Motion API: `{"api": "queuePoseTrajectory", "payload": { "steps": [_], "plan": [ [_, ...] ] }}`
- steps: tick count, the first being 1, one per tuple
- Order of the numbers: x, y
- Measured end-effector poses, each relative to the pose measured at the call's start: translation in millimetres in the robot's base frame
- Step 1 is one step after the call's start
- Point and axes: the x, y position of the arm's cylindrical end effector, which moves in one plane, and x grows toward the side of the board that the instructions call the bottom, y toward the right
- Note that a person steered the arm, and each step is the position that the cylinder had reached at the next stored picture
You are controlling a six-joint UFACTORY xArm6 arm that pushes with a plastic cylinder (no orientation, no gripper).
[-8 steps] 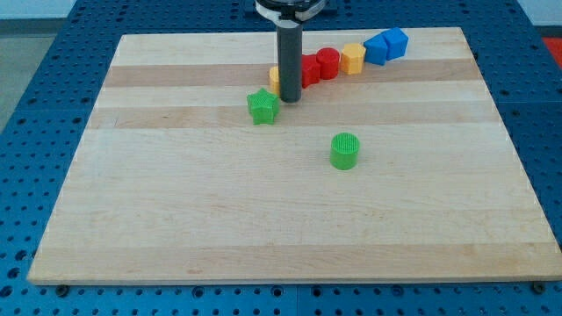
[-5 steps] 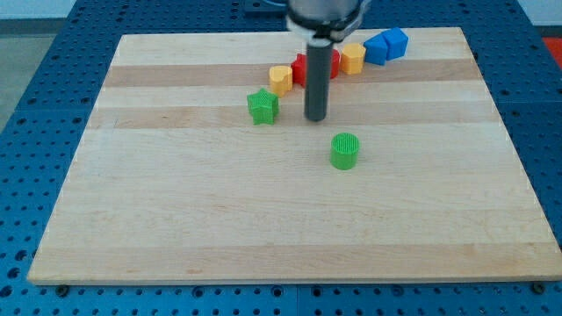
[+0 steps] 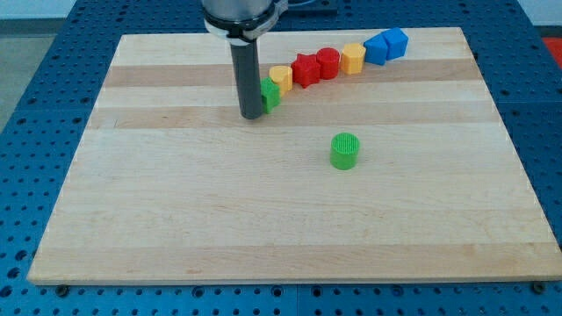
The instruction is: Adjust the stars to form a line
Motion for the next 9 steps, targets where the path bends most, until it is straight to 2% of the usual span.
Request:
{"api": "queuePoseTrajectory", "payload": {
  "steps": [1,2,3,4,5,8,9],
  "plan": [
    [-10,-56],
    [-64,-62],
    [-121,-49],
    [-135,-19],
    [-135,23],
    [-135,74],
    [-119,73]
  ]
}}
